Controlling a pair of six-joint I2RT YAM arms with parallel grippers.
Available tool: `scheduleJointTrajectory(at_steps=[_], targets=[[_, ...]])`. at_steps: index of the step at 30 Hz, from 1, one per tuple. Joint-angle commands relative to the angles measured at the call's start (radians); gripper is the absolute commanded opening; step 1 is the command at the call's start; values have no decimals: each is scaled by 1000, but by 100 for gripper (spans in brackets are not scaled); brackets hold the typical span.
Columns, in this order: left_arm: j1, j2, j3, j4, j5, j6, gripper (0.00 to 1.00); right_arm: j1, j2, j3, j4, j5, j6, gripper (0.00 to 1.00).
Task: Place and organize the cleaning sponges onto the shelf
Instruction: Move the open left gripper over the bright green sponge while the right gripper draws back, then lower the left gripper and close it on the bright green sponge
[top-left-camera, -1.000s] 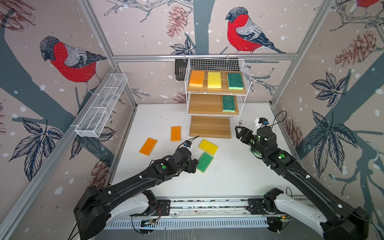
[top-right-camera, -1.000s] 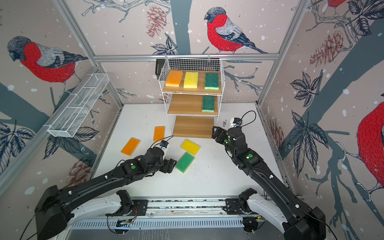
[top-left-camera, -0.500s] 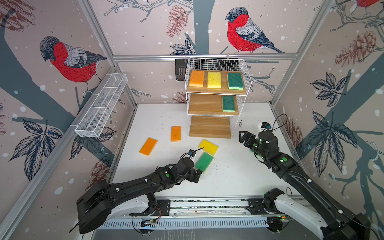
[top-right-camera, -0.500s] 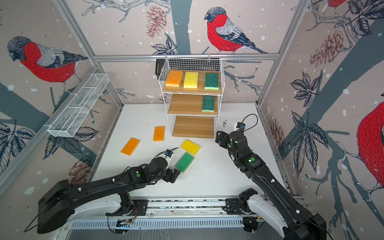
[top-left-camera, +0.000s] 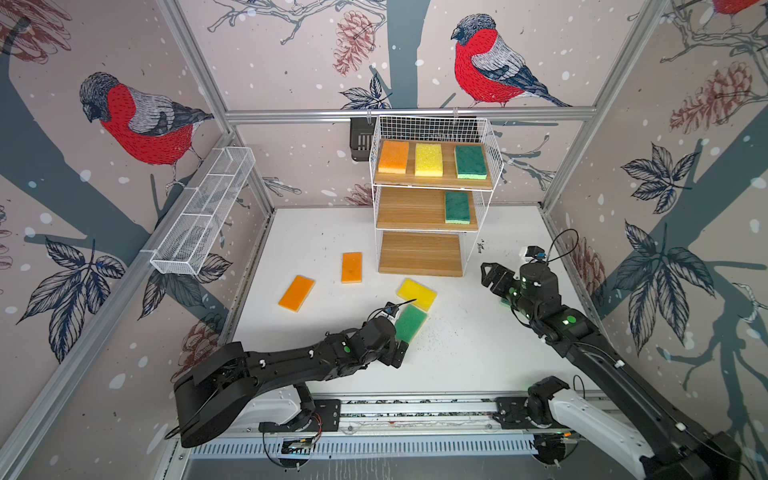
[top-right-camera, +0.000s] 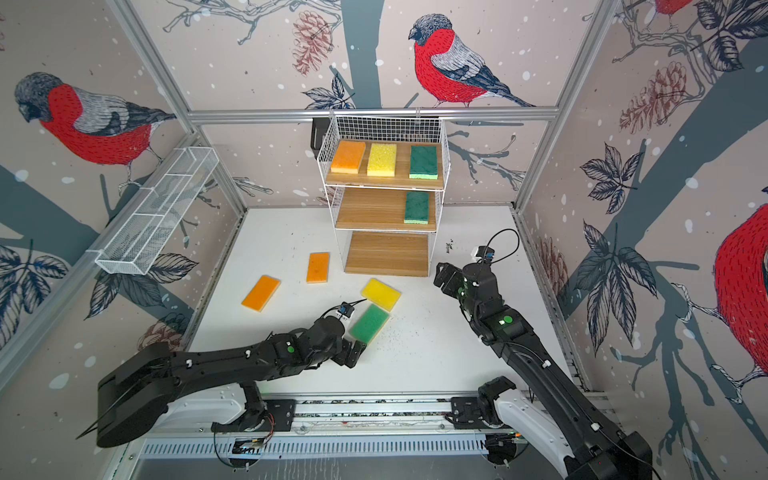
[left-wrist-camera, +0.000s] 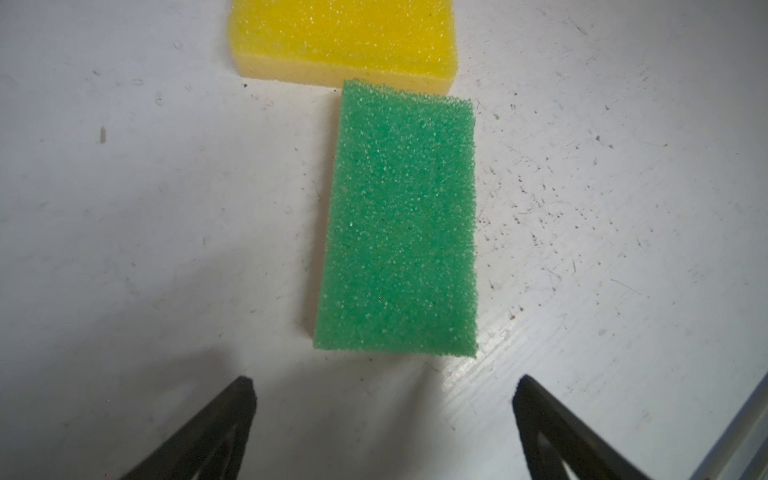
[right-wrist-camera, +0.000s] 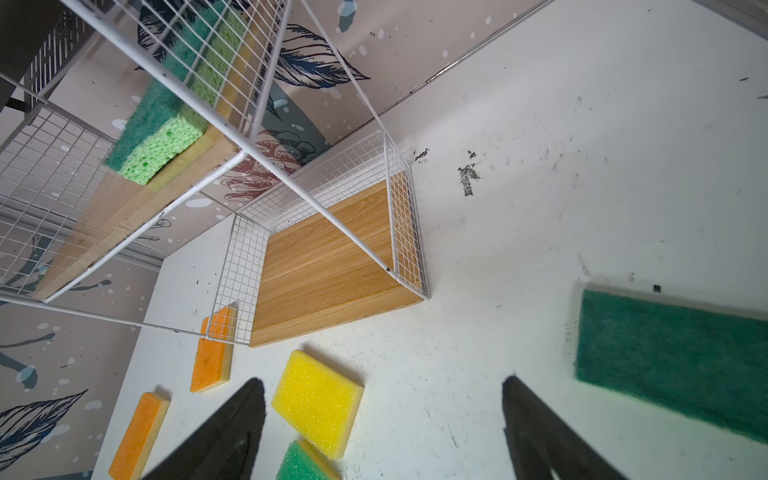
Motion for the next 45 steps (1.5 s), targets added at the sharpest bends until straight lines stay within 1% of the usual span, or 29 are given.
scheduleJointTrajectory(at_steps=[1, 6, 16, 23, 37, 41, 45], targets=[[-3, 23, 17, 47, 12, 17, 97, -5, -2, -2, 5, -14, -18, 89], [-6, 55, 48, 15, 13, 6, 97, -12, -16, -7, 0, -25, -17, 89], [-11, 67, 57, 1, 17, 3, 97, -20, -39, -13, -8, -24, -17, 89], [-14, 105, 68, -13, -6, 9, 97, -23, -37, -14, -1, -36, -14, 89], [-14, 246, 131, -22, -34, 30, 97, -29, -49, -20, -15, -33, -24, 90], [-13, 272, 144, -23, -22, 35, 95, -34, -55, -20, -21, -33, -34, 90], [-18, 271, 147, -29, -30, 24, 89, -39, -64, -22, -26, -33, -37, 90]])
